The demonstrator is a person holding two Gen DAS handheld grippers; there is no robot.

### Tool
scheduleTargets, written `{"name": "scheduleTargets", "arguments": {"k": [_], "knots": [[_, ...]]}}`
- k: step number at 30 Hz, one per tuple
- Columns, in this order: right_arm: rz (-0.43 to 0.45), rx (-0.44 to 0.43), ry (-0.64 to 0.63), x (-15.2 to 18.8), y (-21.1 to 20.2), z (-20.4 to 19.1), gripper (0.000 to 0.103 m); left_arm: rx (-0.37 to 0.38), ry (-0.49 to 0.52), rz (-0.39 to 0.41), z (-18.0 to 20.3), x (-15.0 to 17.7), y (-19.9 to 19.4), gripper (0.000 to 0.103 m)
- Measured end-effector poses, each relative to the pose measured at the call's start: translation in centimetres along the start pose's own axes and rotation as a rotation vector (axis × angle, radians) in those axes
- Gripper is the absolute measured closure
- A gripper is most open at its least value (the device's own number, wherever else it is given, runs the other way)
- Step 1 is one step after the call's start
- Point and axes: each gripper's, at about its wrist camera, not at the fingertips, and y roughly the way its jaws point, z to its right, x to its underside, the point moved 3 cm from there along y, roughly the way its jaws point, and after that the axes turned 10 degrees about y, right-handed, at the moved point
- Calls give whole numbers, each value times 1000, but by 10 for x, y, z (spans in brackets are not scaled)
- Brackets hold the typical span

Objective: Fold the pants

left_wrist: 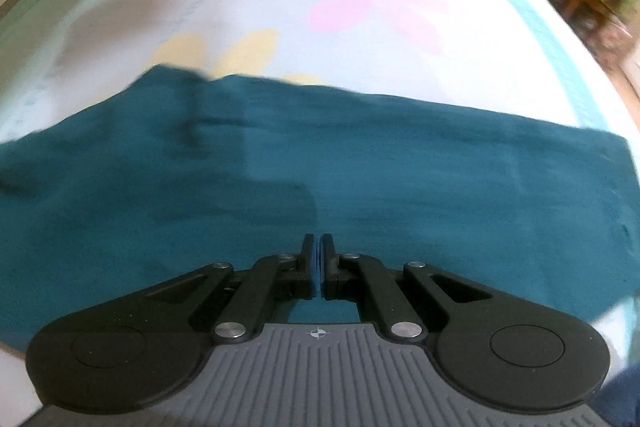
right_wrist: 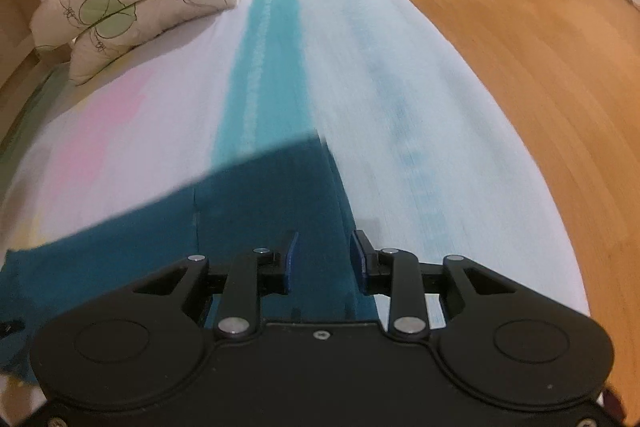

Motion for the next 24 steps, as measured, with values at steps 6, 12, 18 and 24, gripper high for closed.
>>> {"name": "scheduleTargets", "arguments": {"k": [6, 12, 18, 24], "knots": [[-41, 17, 61, 28, -4, 26, 50, 90, 93, 4, 59, -6, 1, 100], [9, 5, 81, 44, -15, 28, 49, 132, 136, -48, 95, -1, 17, 100], [-21, -17, 31, 55, -9, 23, 49, 131, 153, -105, 105, 11, 36, 100], [-40, -27, 8, 54, 2, 14, 73, 132, 136, -109, 100, 9, 34, 100]]}}
